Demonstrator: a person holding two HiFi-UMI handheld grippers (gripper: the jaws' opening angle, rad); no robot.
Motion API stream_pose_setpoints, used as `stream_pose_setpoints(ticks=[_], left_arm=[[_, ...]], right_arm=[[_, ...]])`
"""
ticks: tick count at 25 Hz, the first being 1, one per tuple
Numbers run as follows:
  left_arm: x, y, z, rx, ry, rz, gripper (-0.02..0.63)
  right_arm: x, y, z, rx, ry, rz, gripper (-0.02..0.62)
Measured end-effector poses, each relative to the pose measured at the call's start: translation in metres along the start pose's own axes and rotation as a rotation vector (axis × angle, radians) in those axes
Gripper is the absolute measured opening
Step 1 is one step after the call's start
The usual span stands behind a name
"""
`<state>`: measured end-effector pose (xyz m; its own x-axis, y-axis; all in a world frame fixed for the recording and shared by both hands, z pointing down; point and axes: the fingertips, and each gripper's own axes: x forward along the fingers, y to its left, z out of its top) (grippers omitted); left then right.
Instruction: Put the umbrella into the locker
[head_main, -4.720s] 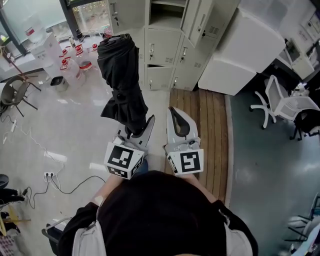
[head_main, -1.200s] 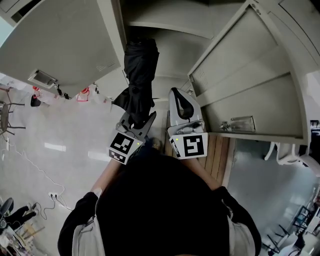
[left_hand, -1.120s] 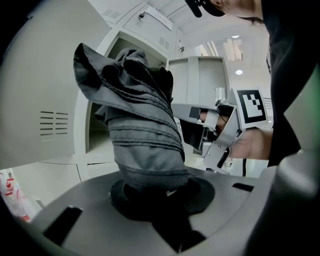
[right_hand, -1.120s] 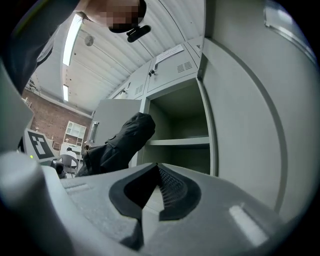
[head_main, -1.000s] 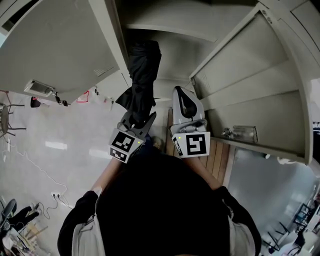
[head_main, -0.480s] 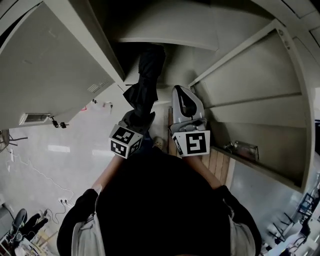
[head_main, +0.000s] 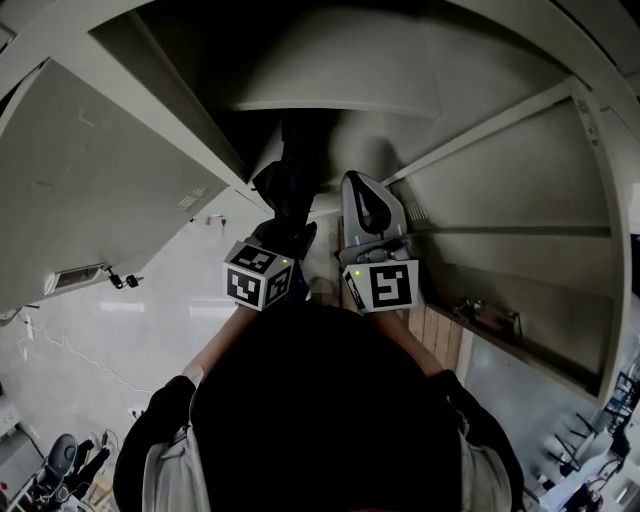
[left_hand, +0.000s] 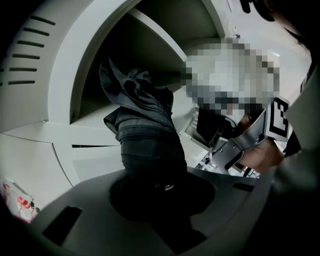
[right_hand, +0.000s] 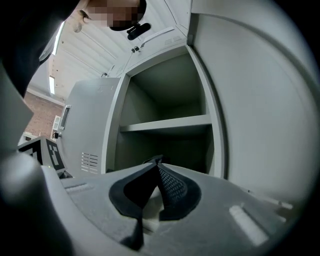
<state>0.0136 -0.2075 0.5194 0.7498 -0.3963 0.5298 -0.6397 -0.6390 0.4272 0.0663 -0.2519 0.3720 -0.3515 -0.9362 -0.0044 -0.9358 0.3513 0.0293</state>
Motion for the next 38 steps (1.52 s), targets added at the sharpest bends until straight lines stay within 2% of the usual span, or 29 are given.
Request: stream_pose_setpoints(ticks=[8,14,19,22,24,26,28,31,38], left_arm=[[0.014,0.008,0.016,-0.075,0.09,-0.032,0.094],[0.019,0.004,0.024,-0.139,0.135,-0.107,0.106],[0.021,-0.003,0.03,-0.213,0.153,-0.171,0.132],[0.022,-0.012,0.031,-0.257,0.155,-0.228,0.206],[0.02,-0.017,0.033,-0.318,0.148,-0.262,0.264],[0.017,-0.019,0.032,-0.392,0.135,-0.28,0.293],[0.01,-0.018,0.032,-0.437,0.112,-0.277,0.307],[-0.006,-0.014,0.032,-0.44,0.065,-0.239,0.31],[-0.068,-0.003,0.016,-0.307,-0.005,-0.085,0.31]], right_arm=[[0.018,-0.009,-0.004,0.0,0.037,-0.045,0.003],[0.032,-0.006,0.007,0.016,-0.011,-0.072,0.004],[0.033,0.001,0.01,0.007,-0.013,-0.057,0.004],[0.03,0.003,0.01,0.0,-0.007,-0.035,0.003],[0.027,0.005,0.011,-0.011,-0.011,-0.014,0.003],[0.026,0.007,0.015,-0.001,-0.019,0.005,0.003],[0.025,0.009,0.019,0.005,-0.026,0.024,0.003],[0.022,0.011,0.019,-0.012,-0.03,0.054,0.003],[0.024,0.027,0.026,-0.023,-0.065,0.139,0.004]])
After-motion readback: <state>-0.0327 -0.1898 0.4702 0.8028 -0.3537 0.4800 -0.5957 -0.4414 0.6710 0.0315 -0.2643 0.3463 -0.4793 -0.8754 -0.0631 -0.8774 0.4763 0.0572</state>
